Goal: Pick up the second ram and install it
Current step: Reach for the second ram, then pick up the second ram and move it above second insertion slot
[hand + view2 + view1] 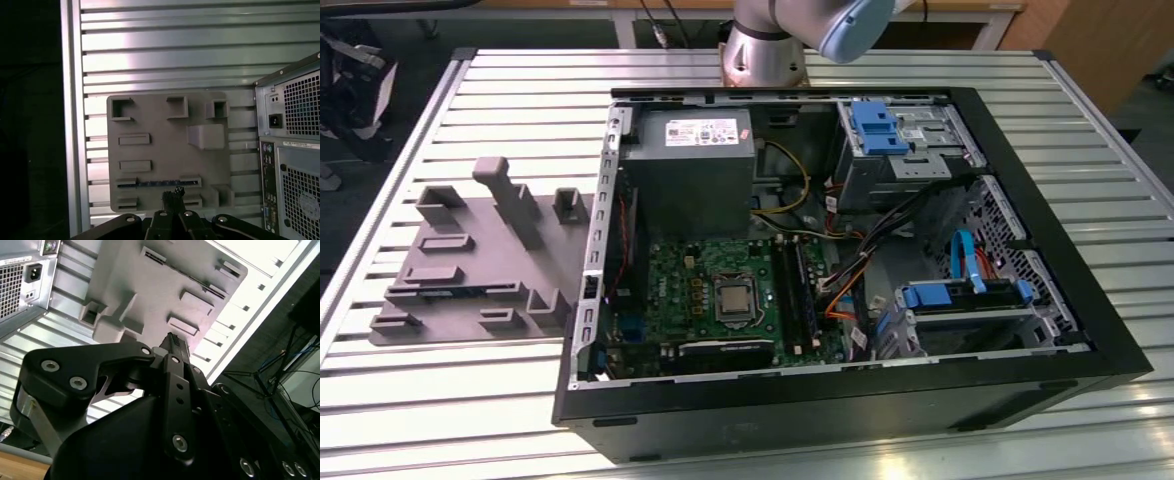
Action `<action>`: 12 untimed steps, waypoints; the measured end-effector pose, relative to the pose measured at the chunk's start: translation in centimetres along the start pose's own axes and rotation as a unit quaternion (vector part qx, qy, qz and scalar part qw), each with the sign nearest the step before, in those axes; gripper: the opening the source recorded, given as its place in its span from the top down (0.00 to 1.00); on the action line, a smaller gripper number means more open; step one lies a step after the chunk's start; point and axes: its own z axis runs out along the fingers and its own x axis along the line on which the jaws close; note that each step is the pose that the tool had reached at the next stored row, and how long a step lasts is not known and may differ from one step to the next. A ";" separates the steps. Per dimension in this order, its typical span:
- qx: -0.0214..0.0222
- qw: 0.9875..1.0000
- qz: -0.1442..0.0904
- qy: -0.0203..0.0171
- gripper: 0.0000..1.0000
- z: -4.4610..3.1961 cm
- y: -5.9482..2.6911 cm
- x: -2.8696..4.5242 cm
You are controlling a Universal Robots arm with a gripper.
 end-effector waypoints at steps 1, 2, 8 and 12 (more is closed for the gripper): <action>0.000 1.000 0.000 0.000 0.89 0.00 -0.04 0.31; 0.000 1.000 0.000 0.000 0.89 0.01 -0.06 0.57; 0.000 1.000 0.000 0.000 0.89 0.01 -0.15 1.45; 0.000 1.000 0.000 0.000 0.89 0.01 -0.15 1.49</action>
